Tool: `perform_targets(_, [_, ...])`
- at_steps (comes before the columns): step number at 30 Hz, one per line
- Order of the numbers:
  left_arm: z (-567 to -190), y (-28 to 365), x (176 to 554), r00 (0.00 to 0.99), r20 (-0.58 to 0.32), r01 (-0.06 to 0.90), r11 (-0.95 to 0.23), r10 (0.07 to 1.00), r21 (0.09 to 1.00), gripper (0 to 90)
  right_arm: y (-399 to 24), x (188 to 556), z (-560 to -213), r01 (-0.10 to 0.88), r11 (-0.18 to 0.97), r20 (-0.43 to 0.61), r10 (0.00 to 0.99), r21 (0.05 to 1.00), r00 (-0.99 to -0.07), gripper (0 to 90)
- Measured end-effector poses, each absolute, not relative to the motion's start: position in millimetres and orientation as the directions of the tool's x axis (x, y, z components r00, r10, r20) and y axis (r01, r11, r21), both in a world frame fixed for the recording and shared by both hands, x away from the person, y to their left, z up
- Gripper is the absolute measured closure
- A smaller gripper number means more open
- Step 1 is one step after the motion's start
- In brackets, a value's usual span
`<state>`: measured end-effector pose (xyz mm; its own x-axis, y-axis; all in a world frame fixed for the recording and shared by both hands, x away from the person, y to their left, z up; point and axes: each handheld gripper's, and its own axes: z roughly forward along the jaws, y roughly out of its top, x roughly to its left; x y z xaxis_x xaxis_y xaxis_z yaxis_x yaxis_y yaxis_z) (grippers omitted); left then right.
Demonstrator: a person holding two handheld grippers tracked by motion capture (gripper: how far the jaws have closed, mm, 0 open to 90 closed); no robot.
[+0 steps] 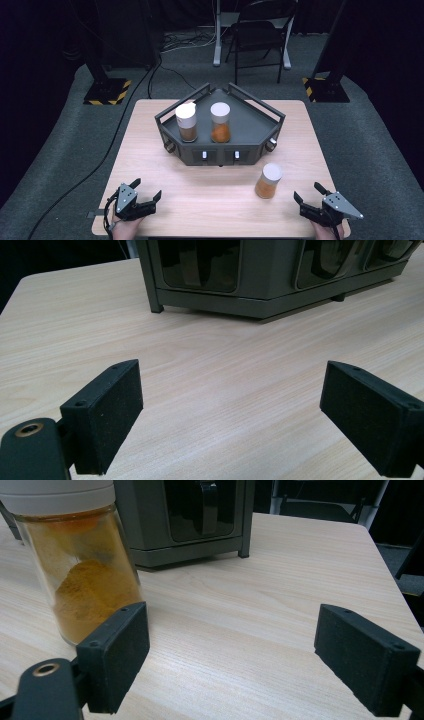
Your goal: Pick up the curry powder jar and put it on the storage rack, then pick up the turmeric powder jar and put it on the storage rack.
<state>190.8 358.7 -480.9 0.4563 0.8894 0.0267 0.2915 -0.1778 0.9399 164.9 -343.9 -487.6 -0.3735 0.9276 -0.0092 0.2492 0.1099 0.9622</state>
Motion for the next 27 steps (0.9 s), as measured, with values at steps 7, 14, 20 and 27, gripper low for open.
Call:
perform_targets(7, [-481.0,358.7,190.7,0.456,0.026,0.291,-0.177,0.889,0.940,10.2,-343.7,165.2,-487.4,0.249,0.115,-0.014,0.927,0.962,-0.375,13.5])
perform_targets(14, [-480.8,358.9,191.0,0.457,0.025,0.293,-0.176,0.889,0.940,10.3,-343.6,165.1,-487.3,0.248,0.117,-0.016,0.926,0.962,-0.377,13.5])
perform_targets(20, [-481.0,358.9,190.8,0.457,0.025,0.291,-0.176,0.889,0.940,10.2,-344.1,165.2,-487.1,0.248,0.115,-0.014,0.926,0.962,-0.376,13.6])
perform_targets(27, [-480.7,359.3,191.2,0.458,0.023,0.294,-0.176,0.889,0.939,10.2,-344.4,164.7,-487.1,0.249,0.115,-0.014,0.927,0.962,-0.376,13.6])
